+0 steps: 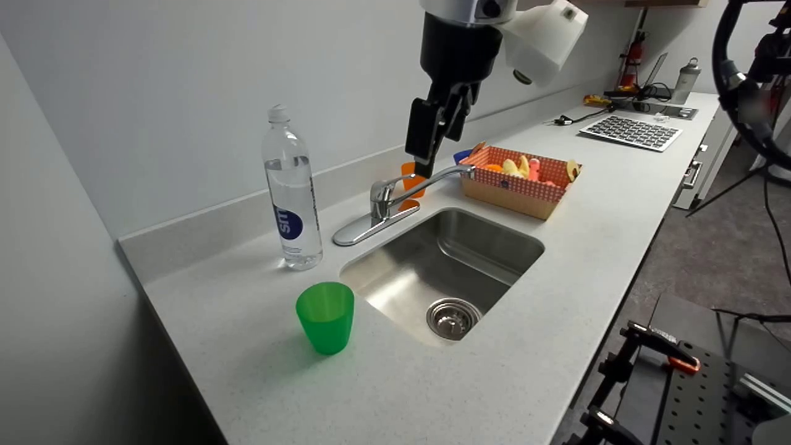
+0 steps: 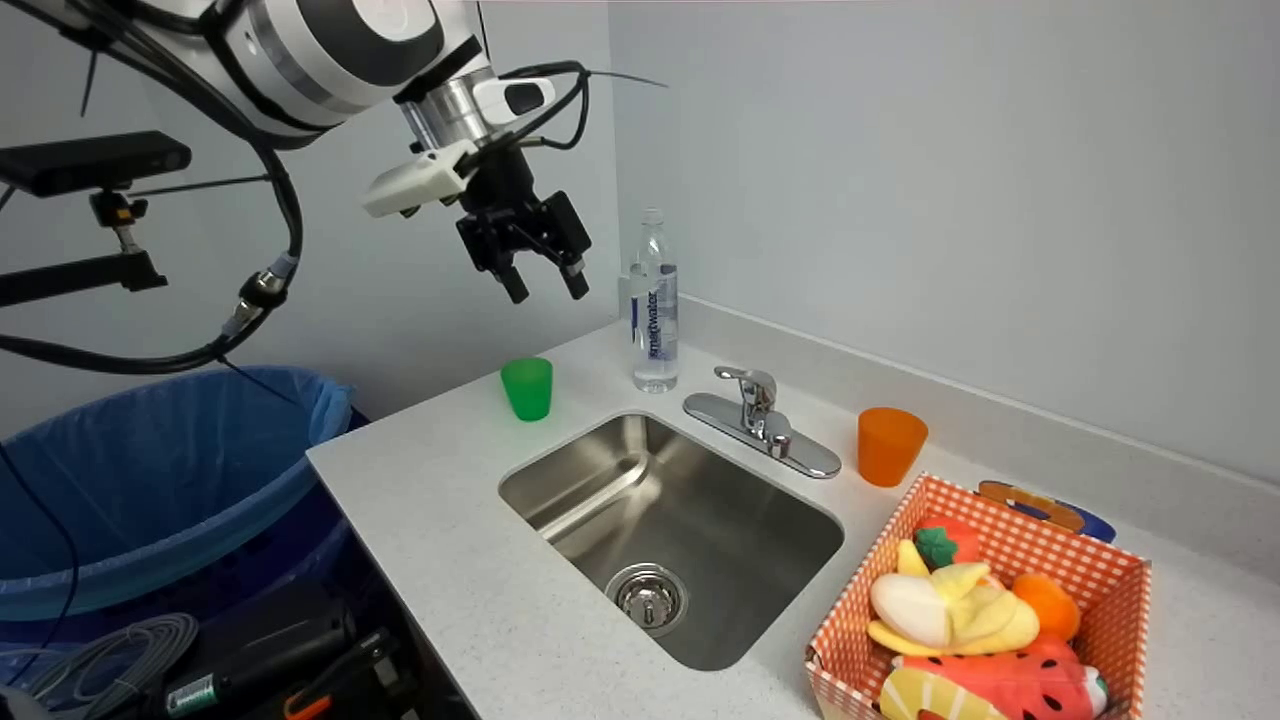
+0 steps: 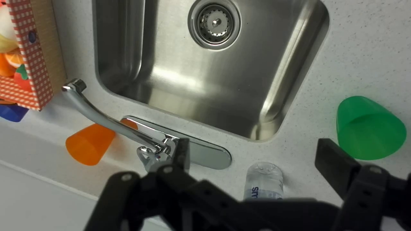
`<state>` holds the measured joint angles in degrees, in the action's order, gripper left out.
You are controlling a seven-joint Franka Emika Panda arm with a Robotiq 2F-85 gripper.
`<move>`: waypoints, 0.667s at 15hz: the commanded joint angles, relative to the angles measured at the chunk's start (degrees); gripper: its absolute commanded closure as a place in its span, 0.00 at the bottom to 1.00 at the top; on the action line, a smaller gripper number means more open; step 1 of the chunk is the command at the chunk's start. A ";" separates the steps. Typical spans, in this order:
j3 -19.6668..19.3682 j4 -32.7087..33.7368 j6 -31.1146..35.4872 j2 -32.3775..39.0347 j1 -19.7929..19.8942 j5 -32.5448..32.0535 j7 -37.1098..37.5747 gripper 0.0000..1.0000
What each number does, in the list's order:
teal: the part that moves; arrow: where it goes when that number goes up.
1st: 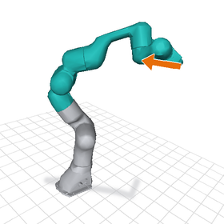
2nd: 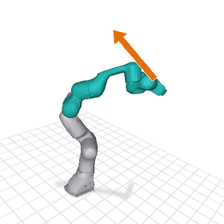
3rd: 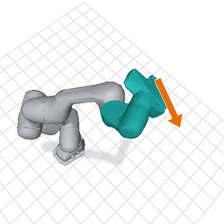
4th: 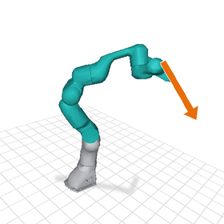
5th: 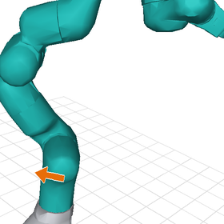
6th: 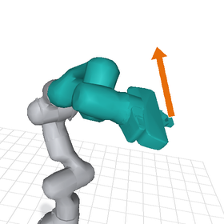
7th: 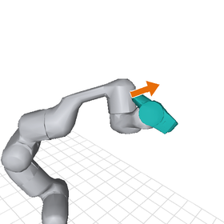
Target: Push the faucet handle upwards
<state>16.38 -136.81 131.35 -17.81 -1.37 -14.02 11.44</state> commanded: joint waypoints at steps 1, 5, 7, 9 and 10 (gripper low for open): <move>-1.41 0.18 -0.33 0.40 -1.35 -0.92 1.41 0.00; -1.76 0.59 -0.57 1.60 -0.89 -1.17 2.37 0.00; -2.04 0.74 -0.58 2.71 -0.46 -1.68 3.41 0.00; -2.61 1.04 -0.62 4.13 -0.14 -1.80 4.51 0.00; -2.97 1.29 -0.48 5.07 0.07 -2.00 5.13 0.00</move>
<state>14.59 -136.84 131.32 -15.30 -1.31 -14.10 13.41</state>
